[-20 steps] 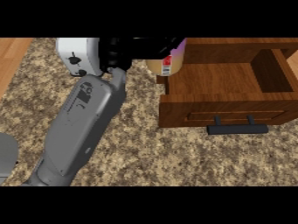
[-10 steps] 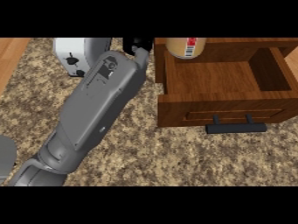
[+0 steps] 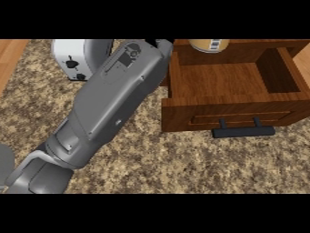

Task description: Pick up the can, place it into the drawer and close the drawer

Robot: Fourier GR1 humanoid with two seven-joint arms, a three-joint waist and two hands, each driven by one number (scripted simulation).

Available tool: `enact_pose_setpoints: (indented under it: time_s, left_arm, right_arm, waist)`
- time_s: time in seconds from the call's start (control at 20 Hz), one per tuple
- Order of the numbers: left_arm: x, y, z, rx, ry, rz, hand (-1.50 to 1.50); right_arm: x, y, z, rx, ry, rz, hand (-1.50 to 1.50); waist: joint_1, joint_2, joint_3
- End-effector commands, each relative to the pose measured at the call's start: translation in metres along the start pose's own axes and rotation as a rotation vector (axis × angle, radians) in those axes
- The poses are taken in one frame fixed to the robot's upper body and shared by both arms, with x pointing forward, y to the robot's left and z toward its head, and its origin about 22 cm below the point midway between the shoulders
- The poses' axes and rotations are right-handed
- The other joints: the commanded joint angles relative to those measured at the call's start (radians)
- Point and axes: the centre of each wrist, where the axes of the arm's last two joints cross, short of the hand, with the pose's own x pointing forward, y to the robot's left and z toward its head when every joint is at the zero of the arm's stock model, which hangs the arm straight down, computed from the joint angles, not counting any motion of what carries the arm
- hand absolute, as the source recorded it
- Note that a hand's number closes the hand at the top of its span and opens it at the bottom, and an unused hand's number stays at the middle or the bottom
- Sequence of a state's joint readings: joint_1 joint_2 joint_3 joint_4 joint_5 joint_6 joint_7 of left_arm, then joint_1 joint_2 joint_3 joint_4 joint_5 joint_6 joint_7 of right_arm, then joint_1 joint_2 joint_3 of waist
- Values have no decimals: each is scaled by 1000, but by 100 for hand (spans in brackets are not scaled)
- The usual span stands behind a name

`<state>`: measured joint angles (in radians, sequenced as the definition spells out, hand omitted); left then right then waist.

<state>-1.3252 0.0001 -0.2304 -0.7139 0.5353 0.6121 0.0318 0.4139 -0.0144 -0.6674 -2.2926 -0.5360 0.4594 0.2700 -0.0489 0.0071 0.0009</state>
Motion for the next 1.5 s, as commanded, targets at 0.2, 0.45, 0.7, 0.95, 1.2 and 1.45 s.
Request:
enact_pose_setpoints:
  time_s: [0.2, 0.45, 0.7, 0.95, 1.2, 1.45]
  left_arm:
    - [-3, -18, 0, 9, 36, -31, 150]
    - [-34, -8, 4, 41, 54, -56, 150]
    - [-38, -11, 3, 30, 80, -98, 150]
    - [-44, -10, 2, 61, 80, -140, -150]
    - [-50, -11, 4, 148, 69, -154, -150]
    - [-46, -10, -1, 140, 64, -156, -150]
  right_arm:
    - [0, -4, -10, 8, 5, 12, -150]
    - [6, -3, -7, 2, -27, -8, -150]
    - [10, -1, -4, 34, -13, 3, -150]
    - [14, -13, -14, 19, -18, 2, -150]
    - [11, 9, -17, 37, -17, -10, -150]
    - [10, 11, -22, 41, -20, -6, -150]
  waist:
    - [-9, 2, 1]
    - [-28, 5, 1]
    - [-27, 4, 1]
    - [-38, 8, 1]
    - [-50, 15, 1]
    - [-49, 17, 1]
